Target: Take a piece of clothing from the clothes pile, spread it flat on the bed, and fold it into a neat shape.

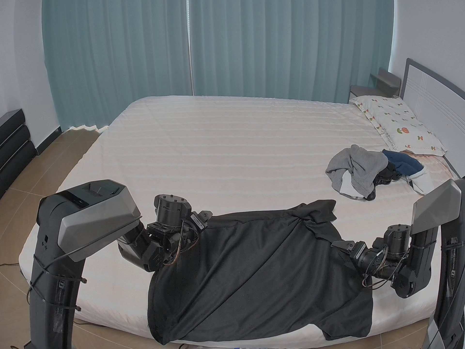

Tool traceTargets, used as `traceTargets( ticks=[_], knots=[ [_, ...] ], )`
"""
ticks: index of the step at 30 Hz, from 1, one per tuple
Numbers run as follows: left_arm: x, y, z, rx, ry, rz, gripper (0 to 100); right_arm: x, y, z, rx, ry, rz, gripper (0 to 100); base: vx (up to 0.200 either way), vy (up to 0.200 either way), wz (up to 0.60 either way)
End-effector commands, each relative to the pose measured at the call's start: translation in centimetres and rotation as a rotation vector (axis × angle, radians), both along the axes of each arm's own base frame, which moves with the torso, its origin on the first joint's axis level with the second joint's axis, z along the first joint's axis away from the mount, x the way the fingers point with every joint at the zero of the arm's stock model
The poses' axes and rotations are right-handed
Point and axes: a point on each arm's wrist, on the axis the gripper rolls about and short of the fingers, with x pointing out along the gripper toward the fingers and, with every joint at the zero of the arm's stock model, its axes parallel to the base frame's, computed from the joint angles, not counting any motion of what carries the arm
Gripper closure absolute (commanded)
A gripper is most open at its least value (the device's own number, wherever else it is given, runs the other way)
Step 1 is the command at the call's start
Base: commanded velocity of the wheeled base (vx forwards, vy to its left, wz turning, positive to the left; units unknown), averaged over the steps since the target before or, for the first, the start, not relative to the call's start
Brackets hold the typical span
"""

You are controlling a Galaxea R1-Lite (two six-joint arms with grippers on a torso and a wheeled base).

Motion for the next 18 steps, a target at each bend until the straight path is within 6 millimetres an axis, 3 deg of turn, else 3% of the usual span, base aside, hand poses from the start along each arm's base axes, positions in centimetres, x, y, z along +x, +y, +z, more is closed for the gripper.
traceTargets(
  ticks=[1, 11, 18],
  knots=[
    [0.3, -0.2, -1.2, 0.029, 0.009, -0.003, 0, 0.1, 0.0, 0.1, 0.001, -0.016, 0.001, 0, 0.000, 0.000, 0.00],
    [0.7, -0.2, -2.6, 0.125, -0.004, 0.024, 0, 0.2, 0.1, 0.1, 0.002, -0.019, 0.002, 0, 0.000, 0.000, 0.00],
    [1.6, 0.1, -1.9, 0.098, -0.032, 0.051, 0, 0.2, 0.1, 0.1, 0.002, -0.019, 0.002, 0, 0.000, 0.000, 0.00]
  ],
)
